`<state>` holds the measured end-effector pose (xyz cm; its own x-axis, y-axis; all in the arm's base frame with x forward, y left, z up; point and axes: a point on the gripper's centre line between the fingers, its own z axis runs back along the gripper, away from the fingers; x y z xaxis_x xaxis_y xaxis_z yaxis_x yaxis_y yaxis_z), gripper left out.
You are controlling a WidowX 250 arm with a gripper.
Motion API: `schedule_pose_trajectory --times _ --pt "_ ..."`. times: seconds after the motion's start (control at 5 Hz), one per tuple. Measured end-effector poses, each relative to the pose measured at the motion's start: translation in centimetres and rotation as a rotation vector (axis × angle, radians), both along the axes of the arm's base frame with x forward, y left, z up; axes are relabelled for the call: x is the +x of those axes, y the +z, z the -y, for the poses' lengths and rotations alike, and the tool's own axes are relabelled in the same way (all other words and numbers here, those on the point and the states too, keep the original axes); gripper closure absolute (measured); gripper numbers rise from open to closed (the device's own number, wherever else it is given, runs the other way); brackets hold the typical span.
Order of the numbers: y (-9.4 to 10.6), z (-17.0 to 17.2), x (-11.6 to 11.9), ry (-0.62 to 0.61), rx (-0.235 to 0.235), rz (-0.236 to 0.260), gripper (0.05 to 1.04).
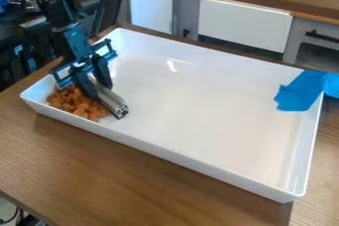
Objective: Sweep into pile
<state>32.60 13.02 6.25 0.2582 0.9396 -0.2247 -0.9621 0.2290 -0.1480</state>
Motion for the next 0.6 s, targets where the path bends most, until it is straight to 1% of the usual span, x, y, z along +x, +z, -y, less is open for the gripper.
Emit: schedule_pose_trajectory --times 0.2,0.4,0.6 --pt "0.0 0.0 0.1 0.01 -0.006 0.003 0.721" --pt "1.3 0.9 1.1 0.044 -0.053 0.013 0.721" --pt "4.2 2.8 3.5 0.041 -0.094 0.053 0.721"
